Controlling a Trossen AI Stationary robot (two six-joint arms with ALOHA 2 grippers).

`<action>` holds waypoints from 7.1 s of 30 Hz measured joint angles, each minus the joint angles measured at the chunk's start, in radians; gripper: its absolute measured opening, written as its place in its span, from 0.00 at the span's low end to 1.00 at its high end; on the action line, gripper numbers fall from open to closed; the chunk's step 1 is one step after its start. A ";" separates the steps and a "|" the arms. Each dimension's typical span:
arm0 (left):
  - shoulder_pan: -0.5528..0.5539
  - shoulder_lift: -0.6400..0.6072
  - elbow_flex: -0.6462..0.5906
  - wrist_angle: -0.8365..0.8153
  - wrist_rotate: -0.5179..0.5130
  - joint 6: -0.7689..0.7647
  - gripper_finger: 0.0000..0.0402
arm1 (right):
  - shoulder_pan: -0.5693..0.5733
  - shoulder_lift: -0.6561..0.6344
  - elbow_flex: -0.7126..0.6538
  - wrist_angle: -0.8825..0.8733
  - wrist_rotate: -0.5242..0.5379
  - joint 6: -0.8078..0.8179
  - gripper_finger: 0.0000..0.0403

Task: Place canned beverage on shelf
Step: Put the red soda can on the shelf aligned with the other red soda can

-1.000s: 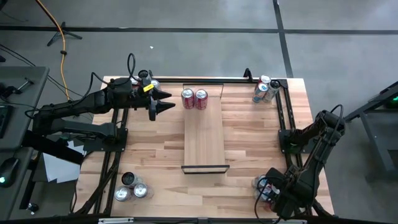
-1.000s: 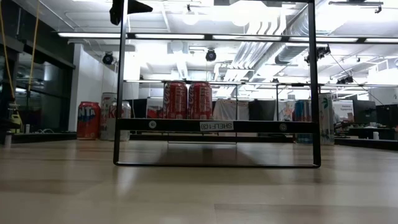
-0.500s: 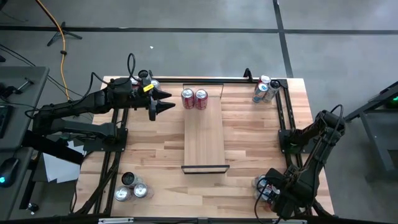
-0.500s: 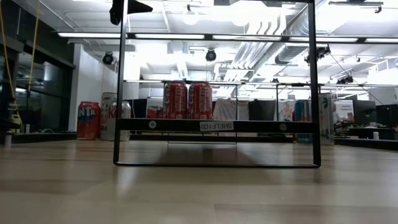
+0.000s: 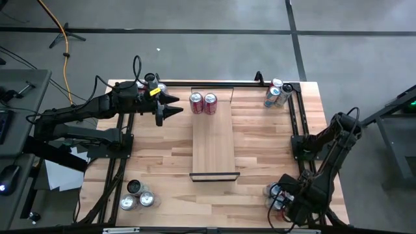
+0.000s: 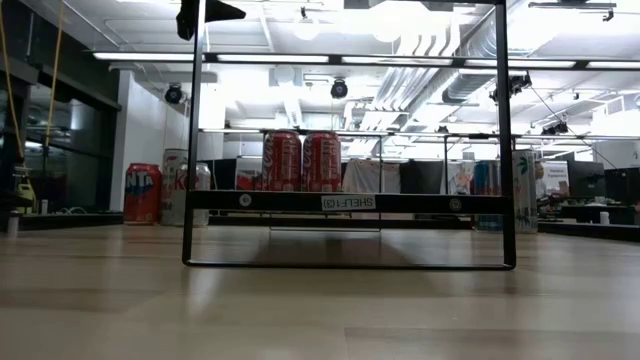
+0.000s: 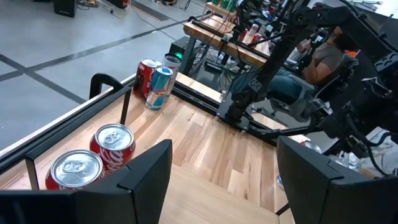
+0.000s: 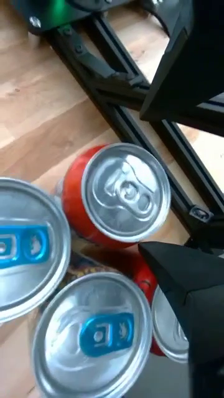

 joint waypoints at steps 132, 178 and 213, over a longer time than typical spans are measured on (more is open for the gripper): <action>0.000 0.000 0.000 0.007 -0.029 -0.026 0.60 | 0.045 0.204 0.234 0.049 -0.081 0.019 0.79; 0.000 0.000 0.000 0.007 -0.029 -0.026 0.60 | 0.042 0.296 0.236 0.105 -0.090 0.029 0.79; 0.000 0.001 0.000 0.006 -0.029 -0.016 0.60 | 0.036 0.127 0.369 0.132 -0.067 -0.100 0.70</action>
